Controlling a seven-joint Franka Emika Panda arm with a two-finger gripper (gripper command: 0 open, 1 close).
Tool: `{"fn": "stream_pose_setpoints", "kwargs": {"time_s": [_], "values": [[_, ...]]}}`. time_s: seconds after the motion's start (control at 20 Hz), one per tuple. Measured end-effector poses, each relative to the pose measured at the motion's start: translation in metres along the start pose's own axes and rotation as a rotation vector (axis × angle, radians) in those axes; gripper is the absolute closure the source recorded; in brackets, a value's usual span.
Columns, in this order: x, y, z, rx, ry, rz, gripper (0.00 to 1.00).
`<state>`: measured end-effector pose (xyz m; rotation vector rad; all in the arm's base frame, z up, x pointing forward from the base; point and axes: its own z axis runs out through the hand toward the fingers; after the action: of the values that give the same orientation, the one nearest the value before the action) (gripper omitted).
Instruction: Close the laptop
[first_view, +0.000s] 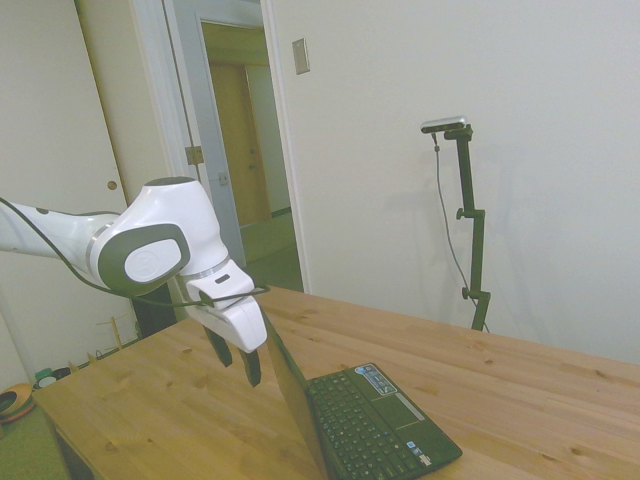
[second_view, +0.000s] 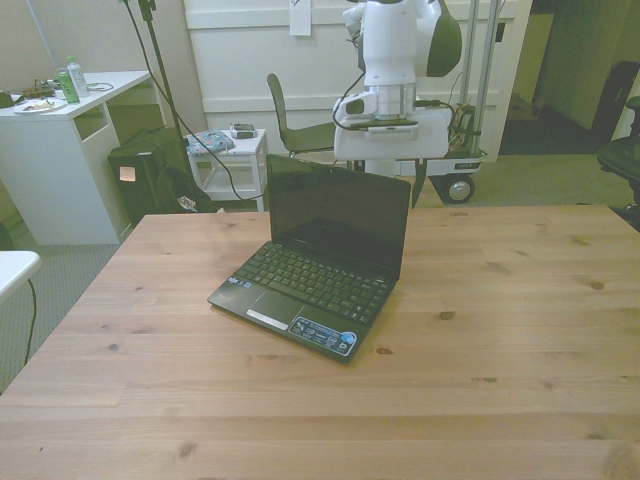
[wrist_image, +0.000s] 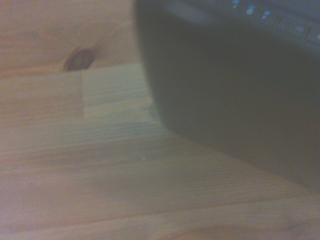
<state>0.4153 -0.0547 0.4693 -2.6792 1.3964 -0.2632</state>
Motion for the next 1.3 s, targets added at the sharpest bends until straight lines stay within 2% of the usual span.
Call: {"fn": "stream_pose_setpoints", "kwargs": {"time_s": [0.15, 0.2, 0.4, 0.65, 0.9, 1.3], "values": [[0.008, 0.0, -0.009, 0.014, 0.01, 0.013, 0.0], [0.008, 0.0, -0.01, 0.015, 0.007, 0.016, 1.0], [0.017, 0.011, -0.018, 0.03, -0.004, 0.058, 1.0], [0.044, 0.027, -0.039, 0.065, -0.012, 0.187, 1.0], [0.074, 0.014, -0.05, 0.066, -0.03, 0.285, 1.0], [0.143, 0.01, -0.049, 0.031, -0.058, 0.385, 1.0]]}}
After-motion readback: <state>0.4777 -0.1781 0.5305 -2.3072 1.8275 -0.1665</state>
